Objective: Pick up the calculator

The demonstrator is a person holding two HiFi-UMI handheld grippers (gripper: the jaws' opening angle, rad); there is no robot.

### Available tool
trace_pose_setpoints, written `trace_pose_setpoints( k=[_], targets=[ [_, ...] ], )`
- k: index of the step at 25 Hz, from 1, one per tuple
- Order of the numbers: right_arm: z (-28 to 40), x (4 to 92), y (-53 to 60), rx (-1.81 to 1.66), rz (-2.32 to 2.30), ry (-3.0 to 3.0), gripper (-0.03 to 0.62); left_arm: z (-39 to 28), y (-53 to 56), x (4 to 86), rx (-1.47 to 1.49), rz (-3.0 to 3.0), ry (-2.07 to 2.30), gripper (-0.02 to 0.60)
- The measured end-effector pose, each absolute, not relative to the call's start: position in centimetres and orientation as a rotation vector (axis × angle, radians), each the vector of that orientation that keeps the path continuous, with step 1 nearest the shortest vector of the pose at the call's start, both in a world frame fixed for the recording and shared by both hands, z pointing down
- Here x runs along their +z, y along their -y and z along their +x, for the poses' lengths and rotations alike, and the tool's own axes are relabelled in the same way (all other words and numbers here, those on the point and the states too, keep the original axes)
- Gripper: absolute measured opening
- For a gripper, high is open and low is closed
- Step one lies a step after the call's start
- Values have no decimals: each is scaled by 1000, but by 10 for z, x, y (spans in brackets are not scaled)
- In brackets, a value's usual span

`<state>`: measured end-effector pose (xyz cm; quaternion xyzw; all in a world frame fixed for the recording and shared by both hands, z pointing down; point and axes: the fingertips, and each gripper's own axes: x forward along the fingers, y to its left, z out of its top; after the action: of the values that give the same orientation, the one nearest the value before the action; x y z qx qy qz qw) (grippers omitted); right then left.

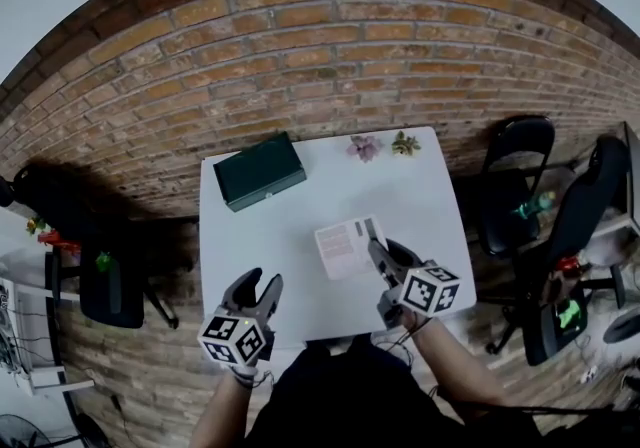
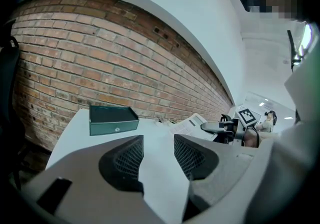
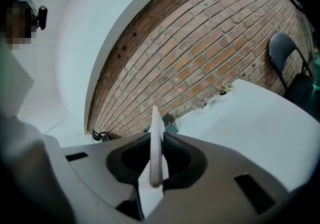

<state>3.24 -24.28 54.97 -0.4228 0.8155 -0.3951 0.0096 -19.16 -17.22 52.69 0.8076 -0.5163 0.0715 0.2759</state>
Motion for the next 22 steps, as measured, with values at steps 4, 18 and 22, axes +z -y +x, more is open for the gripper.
trace_pose_setpoints(
  k=[4,18,22],
  targets=[
    [34,527,241,-1226,-1284,-2502,67,-191,172,523,177,2188,1384,187],
    [44,473,237,-1105,-1253,-2456,67,-193,183,509,143,2228,1380,186],
    [41,478,236,-1136,-1251,-2446,67,-192,184,517,154,2225,1364,186]
  ],
)
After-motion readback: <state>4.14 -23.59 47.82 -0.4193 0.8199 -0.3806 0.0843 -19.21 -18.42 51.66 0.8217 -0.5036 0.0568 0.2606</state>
